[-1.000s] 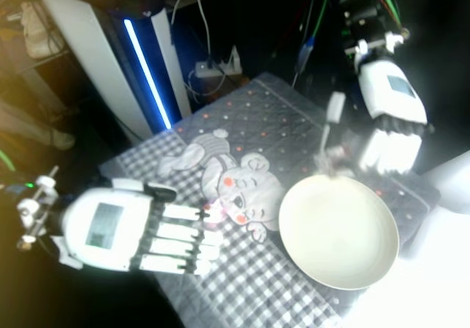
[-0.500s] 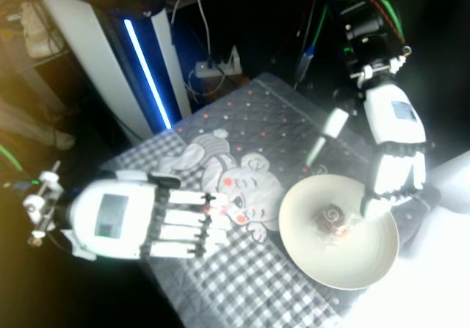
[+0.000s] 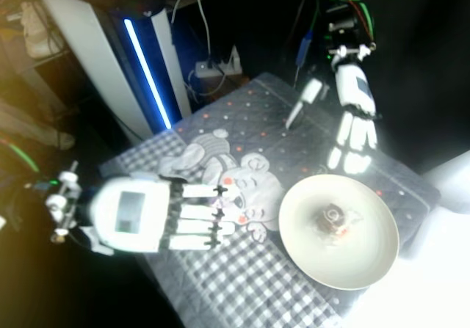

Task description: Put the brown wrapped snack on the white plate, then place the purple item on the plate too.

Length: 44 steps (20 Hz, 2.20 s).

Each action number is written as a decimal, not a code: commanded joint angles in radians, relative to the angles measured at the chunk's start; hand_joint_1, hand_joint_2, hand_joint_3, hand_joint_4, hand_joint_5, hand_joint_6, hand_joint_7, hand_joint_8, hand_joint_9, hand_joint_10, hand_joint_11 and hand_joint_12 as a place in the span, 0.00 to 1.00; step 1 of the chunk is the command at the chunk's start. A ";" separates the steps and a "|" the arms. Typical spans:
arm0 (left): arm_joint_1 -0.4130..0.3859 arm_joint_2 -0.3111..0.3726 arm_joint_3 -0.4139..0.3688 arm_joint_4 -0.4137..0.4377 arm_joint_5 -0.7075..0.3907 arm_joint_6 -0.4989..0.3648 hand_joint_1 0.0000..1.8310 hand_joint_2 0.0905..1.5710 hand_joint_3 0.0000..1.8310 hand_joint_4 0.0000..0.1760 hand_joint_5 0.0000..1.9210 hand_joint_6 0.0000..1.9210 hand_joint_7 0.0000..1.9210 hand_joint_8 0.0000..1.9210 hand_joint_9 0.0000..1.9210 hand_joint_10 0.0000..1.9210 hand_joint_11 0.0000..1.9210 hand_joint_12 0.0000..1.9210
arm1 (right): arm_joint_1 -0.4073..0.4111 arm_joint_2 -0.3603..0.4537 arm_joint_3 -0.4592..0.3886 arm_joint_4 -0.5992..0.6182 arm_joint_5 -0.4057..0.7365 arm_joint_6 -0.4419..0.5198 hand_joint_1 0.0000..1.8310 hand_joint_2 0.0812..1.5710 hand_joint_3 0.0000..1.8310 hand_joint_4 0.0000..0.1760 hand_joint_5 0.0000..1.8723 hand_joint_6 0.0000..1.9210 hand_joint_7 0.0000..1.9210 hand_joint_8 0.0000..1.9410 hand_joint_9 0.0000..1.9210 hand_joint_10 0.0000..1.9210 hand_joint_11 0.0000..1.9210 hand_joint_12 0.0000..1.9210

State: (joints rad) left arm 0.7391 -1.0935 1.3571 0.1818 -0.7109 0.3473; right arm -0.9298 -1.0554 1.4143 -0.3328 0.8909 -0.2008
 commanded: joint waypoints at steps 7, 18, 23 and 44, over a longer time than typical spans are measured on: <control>0.018 0.003 -0.007 -0.062 -0.154 -0.006 0.42 0.56 0.00 0.46 0.20 0.00 0.18 0.00 0.19 0.00 0.00 0.51 | 0.014 -0.070 0.046 0.080 0.059 0.010 0.62 0.60 0.00 0.00 0.40 0.00 0.38 0.00 0.35 0.01 0.13 0.46; 0.046 -0.004 -0.006 -0.090 -0.169 -0.006 0.39 0.56 0.00 0.44 0.20 0.00 0.18 0.00 0.19 0.00 0.00 0.51 | 0.074 -0.064 0.097 0.059 0.064 0.070 0.75 0.69 0.00 0.00 0.53 0.47 0.50 0.50 0.47 0.65 0.38 0.66; 0.103 0.032 -0.043 -0.155 -0.270 -0.005 0.47 0.54 0.00 0.21 0.22 0.01 0.18 0.00 0.18 0.00 0.00 0.48 | 0.365 -0.117 0.159 -0.215 -0.074 0.068 0.69 0.66 0.00 0.00 0.60 0.31 0.55 0.53 0.51 0.52 0.42 0.74; 0.272 0.165 -0.217 -0.352 -0.745 0.054 0.49 0.55 0.00 0.25 0.13 0.00 0.12 0.00 0.11 0.00 0.00 0.41 | 0.442 -0.087 0.081 0.068 0.114 -0.016 0.47 0.50 0.00 1.00 0.04 0.00 0.03 0.00 0.01 0.01 0.00 0.07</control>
State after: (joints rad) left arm 1.0328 -0.9260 1.1332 -0.1680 -1.3148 0.4049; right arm -0.5171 -1.1187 1.4807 -0.2710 0.9100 -0.2165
